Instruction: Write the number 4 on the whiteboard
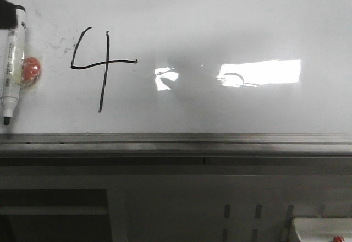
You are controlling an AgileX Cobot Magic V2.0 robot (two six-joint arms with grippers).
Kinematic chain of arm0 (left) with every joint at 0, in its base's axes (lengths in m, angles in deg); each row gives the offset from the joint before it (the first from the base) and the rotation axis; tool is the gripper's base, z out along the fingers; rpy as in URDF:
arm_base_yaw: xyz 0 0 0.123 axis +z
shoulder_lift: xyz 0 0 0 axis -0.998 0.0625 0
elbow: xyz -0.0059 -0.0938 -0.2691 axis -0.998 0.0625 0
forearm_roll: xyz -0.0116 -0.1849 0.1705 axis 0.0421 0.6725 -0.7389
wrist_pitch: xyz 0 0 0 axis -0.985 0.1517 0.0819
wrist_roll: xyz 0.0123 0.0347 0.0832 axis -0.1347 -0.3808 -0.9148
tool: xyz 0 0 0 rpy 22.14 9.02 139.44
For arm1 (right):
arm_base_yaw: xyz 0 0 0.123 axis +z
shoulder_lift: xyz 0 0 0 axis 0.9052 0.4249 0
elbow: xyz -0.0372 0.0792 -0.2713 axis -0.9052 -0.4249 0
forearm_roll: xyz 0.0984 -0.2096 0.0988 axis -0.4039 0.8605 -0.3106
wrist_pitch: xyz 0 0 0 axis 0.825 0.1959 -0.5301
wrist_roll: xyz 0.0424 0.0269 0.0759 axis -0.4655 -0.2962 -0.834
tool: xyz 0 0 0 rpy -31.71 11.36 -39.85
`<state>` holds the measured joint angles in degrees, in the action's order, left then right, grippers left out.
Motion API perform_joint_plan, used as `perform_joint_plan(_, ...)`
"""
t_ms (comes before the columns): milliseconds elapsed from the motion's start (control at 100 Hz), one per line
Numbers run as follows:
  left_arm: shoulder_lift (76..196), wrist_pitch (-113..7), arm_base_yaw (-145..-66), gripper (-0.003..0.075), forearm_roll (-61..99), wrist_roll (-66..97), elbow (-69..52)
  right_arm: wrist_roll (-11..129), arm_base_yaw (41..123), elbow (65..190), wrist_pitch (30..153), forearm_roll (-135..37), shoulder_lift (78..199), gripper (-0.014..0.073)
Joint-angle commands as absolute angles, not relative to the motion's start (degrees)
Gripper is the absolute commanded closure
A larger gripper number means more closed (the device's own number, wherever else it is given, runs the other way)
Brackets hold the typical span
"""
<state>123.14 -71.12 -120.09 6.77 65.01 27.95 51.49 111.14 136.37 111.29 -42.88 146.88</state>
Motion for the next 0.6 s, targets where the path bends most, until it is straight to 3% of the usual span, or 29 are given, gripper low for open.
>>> perform_joint_plan(0,116.9,-73.7,-120.0,0.0545,3.9,65.3,26.4,51.6,110.8,134.5,104.6,-42.3,142.0,0.0655)
perform_joint_plan(70,111.5,-73.1,-120.0,0.0740,-0.2,65.2,26.5,51.6,110.8,129.6,99.6,-42.3,137.8,0.0657)
perform_joint_plan(290,98.9,-71.9,-120.0,0.0741,-12.7,65.1,28.2,51.6,110.8,106.1,72.8,-42.3,121.4,0.0657)
perform_joint_plan(590,91.4,-70.7,-120.0,0.0741,-14.3,65.1,31.2,51.6,110.8,87.3,70.7,-42.3,107.2,0.0658)
